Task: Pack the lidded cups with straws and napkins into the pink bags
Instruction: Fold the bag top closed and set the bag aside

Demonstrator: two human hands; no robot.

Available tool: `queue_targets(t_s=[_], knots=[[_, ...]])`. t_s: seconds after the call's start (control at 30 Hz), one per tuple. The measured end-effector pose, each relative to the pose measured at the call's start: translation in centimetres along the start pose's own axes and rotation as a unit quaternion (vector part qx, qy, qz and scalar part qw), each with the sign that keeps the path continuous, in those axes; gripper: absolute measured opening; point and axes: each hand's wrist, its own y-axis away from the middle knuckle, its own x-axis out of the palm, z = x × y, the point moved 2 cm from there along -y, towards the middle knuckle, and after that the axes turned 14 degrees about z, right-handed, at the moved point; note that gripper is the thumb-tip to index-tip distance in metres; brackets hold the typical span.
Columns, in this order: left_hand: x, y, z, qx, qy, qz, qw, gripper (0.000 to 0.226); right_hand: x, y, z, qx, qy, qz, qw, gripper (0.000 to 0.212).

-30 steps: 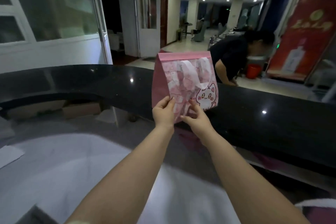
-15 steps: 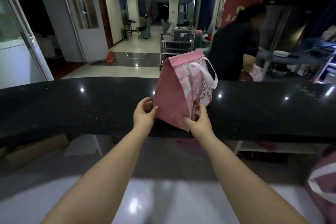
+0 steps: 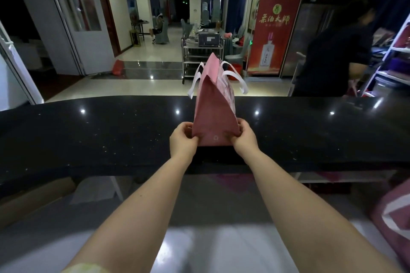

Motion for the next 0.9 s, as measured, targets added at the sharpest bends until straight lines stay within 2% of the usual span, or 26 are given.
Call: queue_targets(t_s=[0.23,0.33,0.47,0.57,0.7,0.9], knots=[[-0.4,0.5,-0.2,0.002,-0.012,0.019,1.0,0.03,-0.4,0.7,0.3,0.003,0.093,-0.026,0.995,0.053],[-1.0,1.4,-0.6,0.013,-0.023,0.011,1.0,0.029,-0.8,1.9,1.3,-0.017,0.111,-0.039,0.993,0.045],[-1.0,3.6,-2.4,0.087,-0.108,-0.017,0.99,0.03,-2.0,4.7,3.1,-0.052,0.166,-0.049,0.984,0.033],[0.5,5.0,-5.0,0.172,-0.22,0.001,0.96,0.035,-3.9,6.9,4.6,-0.075,0.247,-0.045,0.965,0.032],[4.8,6.9,-9.2,0.225,-0.357,0.071,0.904,0.037,-7.9,11.2,6.3,-0.085,0.367,-0.028,0.926,0.029],[15.1,12.1,-14.4,0.303,-0.435,0.143,0.836,0.038,-17.5,21.5,6.1,-0.053,0.504,-0.053,0.86,0.035]])
